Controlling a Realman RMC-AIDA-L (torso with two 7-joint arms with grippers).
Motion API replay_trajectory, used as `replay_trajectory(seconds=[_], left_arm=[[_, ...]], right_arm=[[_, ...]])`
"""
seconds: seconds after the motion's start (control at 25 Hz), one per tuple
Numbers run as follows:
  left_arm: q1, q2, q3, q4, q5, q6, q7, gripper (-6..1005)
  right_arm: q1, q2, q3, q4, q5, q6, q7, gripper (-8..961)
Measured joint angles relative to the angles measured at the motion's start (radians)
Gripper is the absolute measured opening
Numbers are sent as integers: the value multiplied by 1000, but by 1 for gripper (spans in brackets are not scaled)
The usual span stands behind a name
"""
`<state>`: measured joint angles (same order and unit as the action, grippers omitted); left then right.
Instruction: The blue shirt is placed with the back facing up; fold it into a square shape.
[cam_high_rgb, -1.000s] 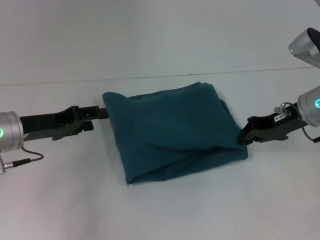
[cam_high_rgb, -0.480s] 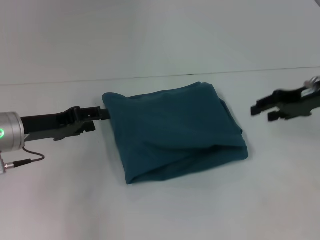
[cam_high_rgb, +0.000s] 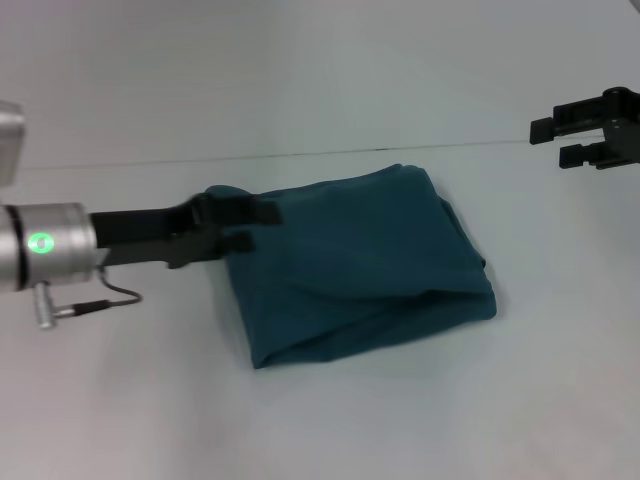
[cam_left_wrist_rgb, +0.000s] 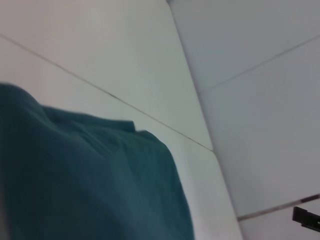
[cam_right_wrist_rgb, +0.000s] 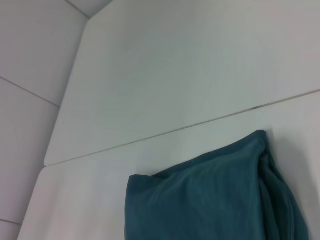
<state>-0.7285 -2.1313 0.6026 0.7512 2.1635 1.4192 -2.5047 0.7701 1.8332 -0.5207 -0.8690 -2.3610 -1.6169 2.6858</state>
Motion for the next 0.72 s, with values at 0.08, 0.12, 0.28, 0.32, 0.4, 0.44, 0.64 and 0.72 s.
replay_trajectory(seconds=[0.08,0.12,0.28,0.32,0.4,0.44,0.64,0.72], left_arm=[[-24,1,-3,-58,-9,-20,-5,672],[-40,1,-6,-101,-23,-42,-6,673],[-53,-4,-8,-186,-92,-102,-8,673],[-51,-7,-9,-195,-108,-109,-8,673],[-41,-15,-8,-207,-138,-123,-3,674],[-37,-19,-6,-211,-147,-128,0,674],[-40,-29,0,-266,-151,-177,23,674],[-49,-30,0,-296,-149,-190,42,674]], right_arm=[[-3,-1,-3,-10,4,-9,3,705],[-2,-1,-5,-13,1,-11,5,705],[2,-3,-10,-39,-45,-12,11,706],[3,-3,-10,-51,-69,-9,12,706],[7,-4,-10,-65,-115,1,15,706],[13,-5,-10,-75,-161,16,23,706],[33,-5,-10,-89,-237,33,35,705],[42,-2,-10,-90,-262,34,38,705]])
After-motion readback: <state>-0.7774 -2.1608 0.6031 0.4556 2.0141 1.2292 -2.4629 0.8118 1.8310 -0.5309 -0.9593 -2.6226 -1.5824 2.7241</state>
